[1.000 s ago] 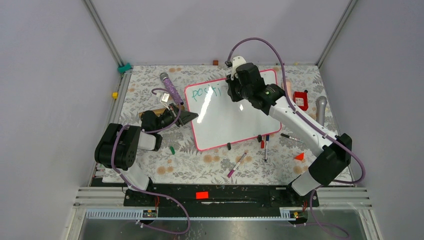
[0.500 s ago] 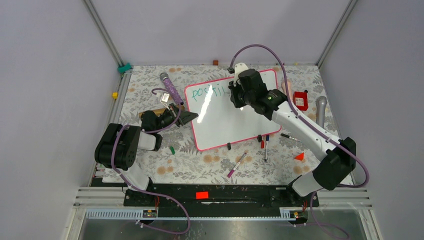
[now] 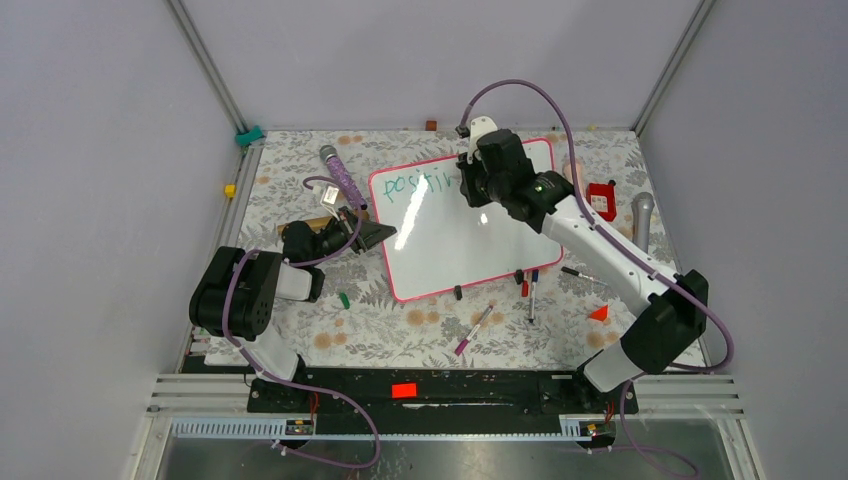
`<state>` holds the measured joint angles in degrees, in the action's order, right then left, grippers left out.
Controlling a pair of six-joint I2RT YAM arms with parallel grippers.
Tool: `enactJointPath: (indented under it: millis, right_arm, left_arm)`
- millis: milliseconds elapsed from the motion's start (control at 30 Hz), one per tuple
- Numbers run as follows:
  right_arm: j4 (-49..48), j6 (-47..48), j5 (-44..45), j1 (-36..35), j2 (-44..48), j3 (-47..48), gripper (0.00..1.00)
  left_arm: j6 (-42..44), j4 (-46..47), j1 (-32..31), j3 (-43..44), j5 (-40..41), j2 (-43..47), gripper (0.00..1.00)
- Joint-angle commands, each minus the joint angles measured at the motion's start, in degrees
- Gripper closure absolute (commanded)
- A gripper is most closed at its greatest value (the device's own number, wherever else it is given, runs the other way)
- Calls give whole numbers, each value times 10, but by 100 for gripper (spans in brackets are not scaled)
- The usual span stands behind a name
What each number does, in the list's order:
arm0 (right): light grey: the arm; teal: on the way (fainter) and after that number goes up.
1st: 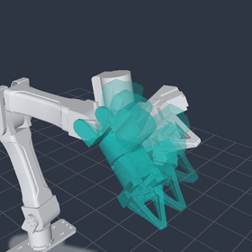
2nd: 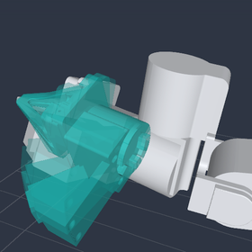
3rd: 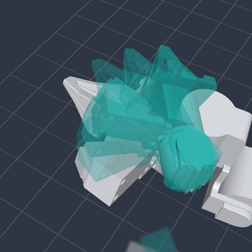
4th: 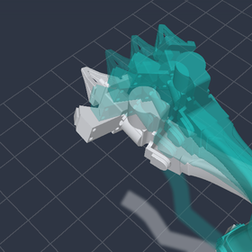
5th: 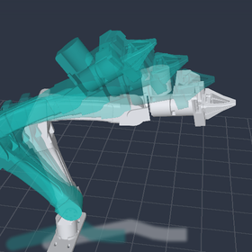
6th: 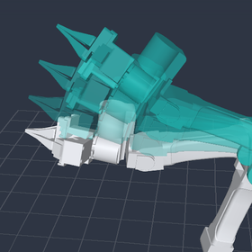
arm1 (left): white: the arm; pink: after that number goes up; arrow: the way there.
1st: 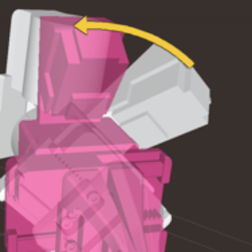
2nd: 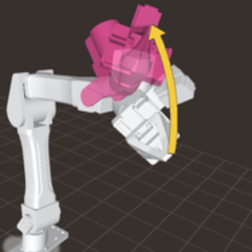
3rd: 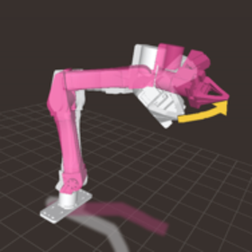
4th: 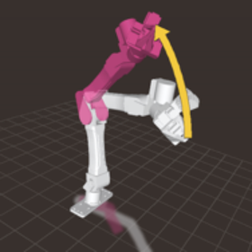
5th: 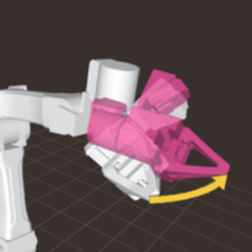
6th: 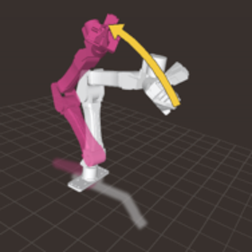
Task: Write a sentence on the whiteboard
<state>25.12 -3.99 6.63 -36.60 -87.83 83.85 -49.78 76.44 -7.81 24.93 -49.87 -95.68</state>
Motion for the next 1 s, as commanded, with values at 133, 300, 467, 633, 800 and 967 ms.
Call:
enactJointPath:
  millis: [133, 300, 467, 633, 800, 967]
  right_arm:
    - [0, -3, 21, 13, -26, 52, 100]
    - [3, -3, 19, 14, -7, 43, 100]
    - [-8, 1, 16, 18, 21, 30, 100]
    - [-11, 0, 8, 28, 28, 33, 100]
    - [-11, -1, 4, 34, 17, 38, 100]
    - [-12, -3, -10, 36, 2, 46, 100]
  left_arm:
    - [38, -12, 3, -4, 24, 10, 100]
    - [37, -12, 3, -3, 25, 9, 100]
    - [35, -9, 3, -3, 24, 9, 100]
    - [37, -11, 3, -4, 25, 10, 100]
    - [37, -12, 3, -4, 24, 10, 100]
    - [37, -11, 3, -4, 25, 11, 100]
